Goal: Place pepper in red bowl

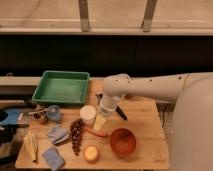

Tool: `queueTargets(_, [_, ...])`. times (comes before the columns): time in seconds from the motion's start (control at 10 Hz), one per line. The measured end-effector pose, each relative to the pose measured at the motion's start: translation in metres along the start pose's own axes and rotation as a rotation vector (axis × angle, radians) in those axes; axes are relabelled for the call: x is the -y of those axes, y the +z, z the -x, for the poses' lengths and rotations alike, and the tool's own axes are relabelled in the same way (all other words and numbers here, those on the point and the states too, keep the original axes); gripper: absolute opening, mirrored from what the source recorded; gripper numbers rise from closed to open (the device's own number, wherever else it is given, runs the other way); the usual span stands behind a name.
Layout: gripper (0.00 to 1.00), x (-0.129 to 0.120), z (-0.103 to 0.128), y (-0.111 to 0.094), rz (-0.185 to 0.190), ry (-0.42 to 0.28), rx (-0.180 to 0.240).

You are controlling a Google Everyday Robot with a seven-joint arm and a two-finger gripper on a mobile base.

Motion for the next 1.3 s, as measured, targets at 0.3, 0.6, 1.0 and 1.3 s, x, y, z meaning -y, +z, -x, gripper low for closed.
queueTargets(0.3, [0.80, -0.003, 0.008, 0.001, -0.065, -0.008, -0.023])
queueTargets(0.6, [0.80, -0.001, 0.006, 0.000, -0.069, -0.004, -0.024])
queueTargets(1.0, [0.80, -0.009, 0.009, 0.027, -0.023, -0.009, -0.060])
queueTargets(1.3, [0.80, -0.017, 0.001, 0.046, 0.025, 0.022, -0.052])
